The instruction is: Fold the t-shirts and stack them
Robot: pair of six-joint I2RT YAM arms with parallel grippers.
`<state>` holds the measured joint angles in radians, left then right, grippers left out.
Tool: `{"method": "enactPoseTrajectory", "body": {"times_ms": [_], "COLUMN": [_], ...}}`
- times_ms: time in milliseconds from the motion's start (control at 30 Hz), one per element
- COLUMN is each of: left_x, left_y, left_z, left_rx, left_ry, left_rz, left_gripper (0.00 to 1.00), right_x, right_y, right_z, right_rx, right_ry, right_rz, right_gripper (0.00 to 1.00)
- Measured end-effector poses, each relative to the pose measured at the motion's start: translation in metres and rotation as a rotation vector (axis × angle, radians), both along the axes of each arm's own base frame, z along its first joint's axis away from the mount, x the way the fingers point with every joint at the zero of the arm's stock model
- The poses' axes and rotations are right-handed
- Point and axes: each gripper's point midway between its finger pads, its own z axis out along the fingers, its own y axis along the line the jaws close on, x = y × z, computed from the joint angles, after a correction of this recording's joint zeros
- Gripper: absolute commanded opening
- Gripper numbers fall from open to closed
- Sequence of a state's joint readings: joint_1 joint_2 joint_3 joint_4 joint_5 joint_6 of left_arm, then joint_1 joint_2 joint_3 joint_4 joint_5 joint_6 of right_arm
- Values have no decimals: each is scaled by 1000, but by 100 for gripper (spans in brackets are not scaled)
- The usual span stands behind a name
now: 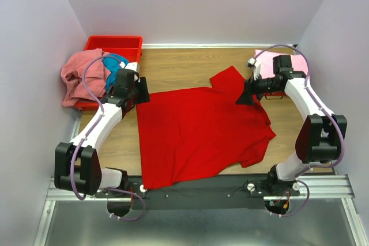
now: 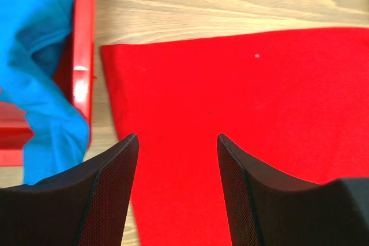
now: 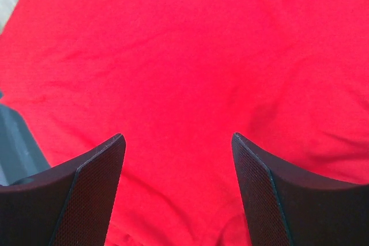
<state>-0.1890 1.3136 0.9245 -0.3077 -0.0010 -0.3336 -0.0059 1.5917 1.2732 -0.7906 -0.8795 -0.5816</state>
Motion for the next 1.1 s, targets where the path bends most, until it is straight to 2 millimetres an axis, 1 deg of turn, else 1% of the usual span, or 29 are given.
{"method": "enactPoseTrajectory", "body": {"times_ms": [67,100,167,200,300,433,700,1100], "left_x": [0,1,1,1,5,8,-5,-6], "left_y": [4,7,11,14,18,23,22,21], "left_z": [-2,-2,1,4,20,30,21,21], "left_rx": [25,39,66,77,76,67,63,61], "left_ry": [-7,-14,-35,-50,-107,-149,-147,-145], "left_rz": [4,8,11,14,16,21,-7,-15], "left_gripper": [66,68,78,78,78,77,75,74], "right_x": [-5,-8,-13,-15,-16,-16,-16,-18], "right_y": [3,4,7,8,8,9,9,9], "right_z": [-12,-16,-23,-24,-25,-24,-24,-20], "right_rx": [21,30,49,55,61,67,66,65], "right_ry": [35,52,72,78,79,70,64,40], "right_rz": [8,12,20,23,26,30,30,34], "right_gripper": [81,81,81,81,81,81,81,82]}}
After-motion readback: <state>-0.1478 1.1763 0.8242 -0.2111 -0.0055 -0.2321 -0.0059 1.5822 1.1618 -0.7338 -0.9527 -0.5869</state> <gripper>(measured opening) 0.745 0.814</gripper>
